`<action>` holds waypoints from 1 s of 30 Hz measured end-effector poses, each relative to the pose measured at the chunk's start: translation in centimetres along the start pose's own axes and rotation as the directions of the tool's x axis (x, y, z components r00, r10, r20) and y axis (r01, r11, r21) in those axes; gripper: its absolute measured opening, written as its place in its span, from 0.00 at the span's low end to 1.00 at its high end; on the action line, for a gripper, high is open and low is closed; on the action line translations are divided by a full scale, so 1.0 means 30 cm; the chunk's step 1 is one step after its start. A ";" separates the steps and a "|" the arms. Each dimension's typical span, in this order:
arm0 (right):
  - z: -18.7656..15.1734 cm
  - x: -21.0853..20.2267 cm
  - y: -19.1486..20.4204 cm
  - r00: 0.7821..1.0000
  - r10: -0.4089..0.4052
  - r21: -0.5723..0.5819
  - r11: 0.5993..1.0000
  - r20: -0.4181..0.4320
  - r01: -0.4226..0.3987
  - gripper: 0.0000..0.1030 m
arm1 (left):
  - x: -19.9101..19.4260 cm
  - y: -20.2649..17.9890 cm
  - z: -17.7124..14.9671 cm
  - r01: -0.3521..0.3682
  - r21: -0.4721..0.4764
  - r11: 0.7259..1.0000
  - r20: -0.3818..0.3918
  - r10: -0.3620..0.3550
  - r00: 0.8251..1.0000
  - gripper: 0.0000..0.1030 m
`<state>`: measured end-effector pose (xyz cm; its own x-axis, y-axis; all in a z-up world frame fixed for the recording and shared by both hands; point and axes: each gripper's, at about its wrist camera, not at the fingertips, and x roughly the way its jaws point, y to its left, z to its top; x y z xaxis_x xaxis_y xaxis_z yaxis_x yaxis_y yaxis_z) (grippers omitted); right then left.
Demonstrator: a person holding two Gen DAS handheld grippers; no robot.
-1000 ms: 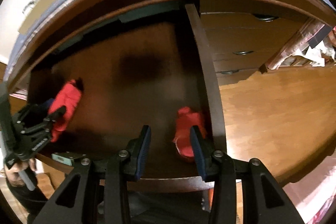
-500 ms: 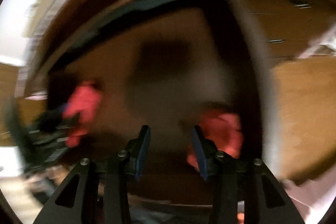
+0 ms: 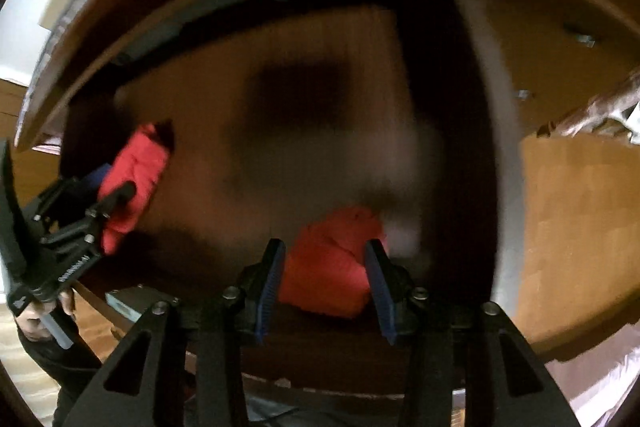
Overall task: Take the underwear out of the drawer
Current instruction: 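Grasp the second red sock with the right tool while the left tool holds its sock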
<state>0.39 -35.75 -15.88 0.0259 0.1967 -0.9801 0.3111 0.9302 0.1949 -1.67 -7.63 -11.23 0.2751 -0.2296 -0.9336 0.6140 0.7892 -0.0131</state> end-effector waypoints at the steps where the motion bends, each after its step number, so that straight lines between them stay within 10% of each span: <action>1: 0.000 0.010 0.002 1.000 -0.011 0.000 1.000 -0.010 0.011 0.43 | 0.002 0.000 0.001 0.001 0.002 1.000 -0.003 -0.001 1.000 0.48; 22: 0.027 0.102 0.113 0.969 -0.195 -0.255 0.955 -0.150 0.153 0.49 | 0.050 -0.069 0.072 -0.120 0.156 0.981 -0.105 0.137 0.985 0.79; 30: 0.026 0.031 0.109 0.994 -0.087 -0.238 0.966 0.062 0.100 0.26 | 0.072 -0.022 0.103 -0.079 0.100 0.992 -0.144 0.093 0.985 0.85</action>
<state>2.16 -32.77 -16.19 0.0580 0.0953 -0.9938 0.0767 0.9921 0.0996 0.80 -10.41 -12.12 0.2215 -0.0711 -0.9726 0.6617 0.7436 0.0963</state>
